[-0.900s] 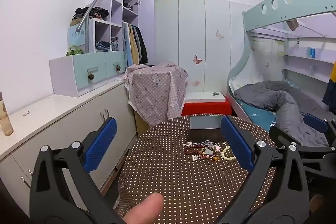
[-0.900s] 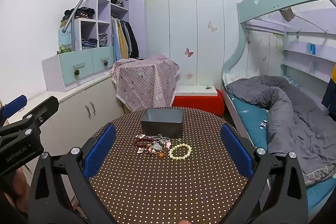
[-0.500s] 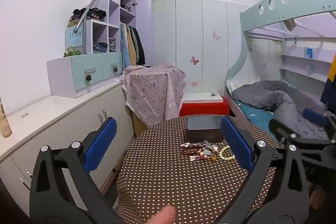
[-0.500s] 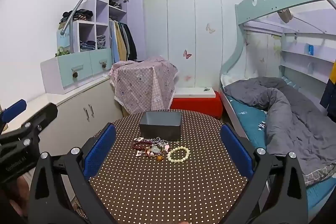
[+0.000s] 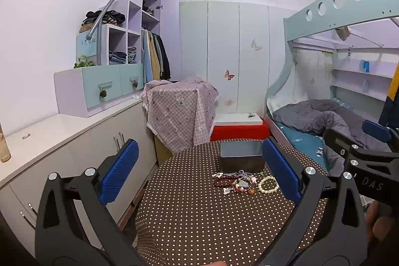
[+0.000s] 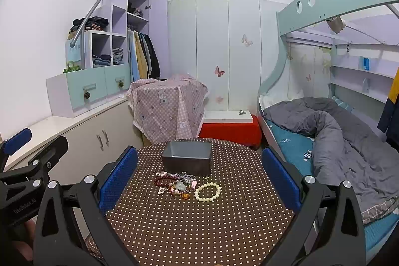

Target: Organize jewelry

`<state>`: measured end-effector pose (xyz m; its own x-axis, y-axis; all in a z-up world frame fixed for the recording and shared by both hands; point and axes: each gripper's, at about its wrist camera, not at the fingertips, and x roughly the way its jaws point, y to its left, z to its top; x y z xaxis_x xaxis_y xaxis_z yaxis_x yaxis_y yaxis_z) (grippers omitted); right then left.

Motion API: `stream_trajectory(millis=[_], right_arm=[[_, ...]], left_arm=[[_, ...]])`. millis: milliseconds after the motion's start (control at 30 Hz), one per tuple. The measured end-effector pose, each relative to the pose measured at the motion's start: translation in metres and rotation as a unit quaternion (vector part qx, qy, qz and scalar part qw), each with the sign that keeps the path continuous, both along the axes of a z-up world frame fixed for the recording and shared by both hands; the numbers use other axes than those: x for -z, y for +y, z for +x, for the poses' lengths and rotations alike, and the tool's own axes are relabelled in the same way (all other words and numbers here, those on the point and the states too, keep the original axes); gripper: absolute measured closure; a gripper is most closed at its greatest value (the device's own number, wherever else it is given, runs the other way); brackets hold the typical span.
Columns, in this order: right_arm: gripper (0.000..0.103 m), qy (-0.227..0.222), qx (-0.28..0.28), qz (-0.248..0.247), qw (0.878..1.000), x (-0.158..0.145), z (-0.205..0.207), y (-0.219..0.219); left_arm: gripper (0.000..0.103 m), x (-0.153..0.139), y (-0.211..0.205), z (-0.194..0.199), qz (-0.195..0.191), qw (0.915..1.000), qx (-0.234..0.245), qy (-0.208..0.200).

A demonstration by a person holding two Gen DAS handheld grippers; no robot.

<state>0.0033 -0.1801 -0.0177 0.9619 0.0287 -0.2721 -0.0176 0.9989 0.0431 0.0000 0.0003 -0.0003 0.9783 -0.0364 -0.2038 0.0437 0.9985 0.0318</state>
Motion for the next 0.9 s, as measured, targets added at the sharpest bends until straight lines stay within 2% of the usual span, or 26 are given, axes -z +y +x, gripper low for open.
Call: stream_trajectory(millis=[900], right_arm=[[0.007, -0.018, -0.014, -0.013, 1.000, -0.0087, 0.0003, 0.0050]], left_arm=[[0.006, 0.0016, 0.0032, 0.0050, -0.011, 0.9999, -0.001, -0.013]])
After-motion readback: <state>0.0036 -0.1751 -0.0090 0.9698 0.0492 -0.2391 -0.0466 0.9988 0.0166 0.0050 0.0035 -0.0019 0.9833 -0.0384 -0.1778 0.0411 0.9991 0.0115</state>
